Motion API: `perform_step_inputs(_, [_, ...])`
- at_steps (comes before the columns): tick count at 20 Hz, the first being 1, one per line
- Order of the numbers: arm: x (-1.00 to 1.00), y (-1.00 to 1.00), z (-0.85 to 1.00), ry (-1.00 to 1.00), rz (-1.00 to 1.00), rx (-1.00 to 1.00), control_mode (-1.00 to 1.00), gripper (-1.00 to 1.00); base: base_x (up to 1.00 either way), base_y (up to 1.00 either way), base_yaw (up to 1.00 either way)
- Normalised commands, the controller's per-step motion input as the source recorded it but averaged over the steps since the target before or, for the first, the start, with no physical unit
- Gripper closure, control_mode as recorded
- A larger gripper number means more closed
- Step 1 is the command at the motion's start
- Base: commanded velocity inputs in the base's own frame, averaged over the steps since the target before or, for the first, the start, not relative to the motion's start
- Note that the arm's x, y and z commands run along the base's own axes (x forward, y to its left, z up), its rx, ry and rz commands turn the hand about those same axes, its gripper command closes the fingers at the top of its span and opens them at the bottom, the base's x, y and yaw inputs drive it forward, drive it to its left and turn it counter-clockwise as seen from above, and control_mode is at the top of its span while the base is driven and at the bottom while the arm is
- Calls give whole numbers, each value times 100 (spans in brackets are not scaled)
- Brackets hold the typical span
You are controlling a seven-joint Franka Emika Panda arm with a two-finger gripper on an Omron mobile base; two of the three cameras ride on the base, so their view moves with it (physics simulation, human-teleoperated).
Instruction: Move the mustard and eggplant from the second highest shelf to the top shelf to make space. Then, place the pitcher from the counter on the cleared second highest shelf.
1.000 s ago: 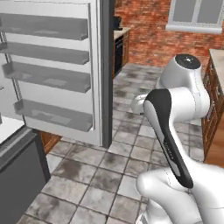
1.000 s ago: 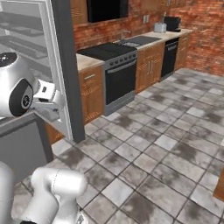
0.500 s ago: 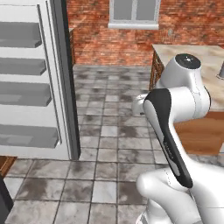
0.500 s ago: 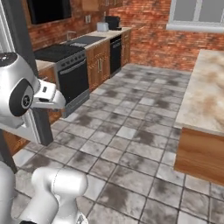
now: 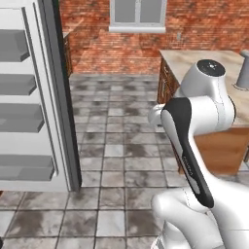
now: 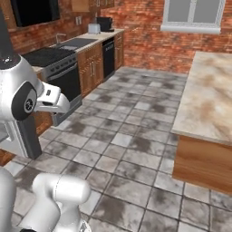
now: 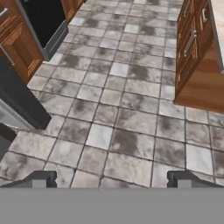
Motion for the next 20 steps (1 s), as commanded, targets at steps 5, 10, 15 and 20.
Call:
perform_step_inputs(5, [0,0,0,0,0,0,100,-100,76,-1,0])
perform_step_inputs(10, [0,0,0,0,0,0,100,-100,78,-1,7])
perform_step_inputs(15, [0,0,0,0,0,0,100,-100,71,0,20])
perform_step_inputs(20, [0,0,0,0,0,0,100,-100,60,0,34])
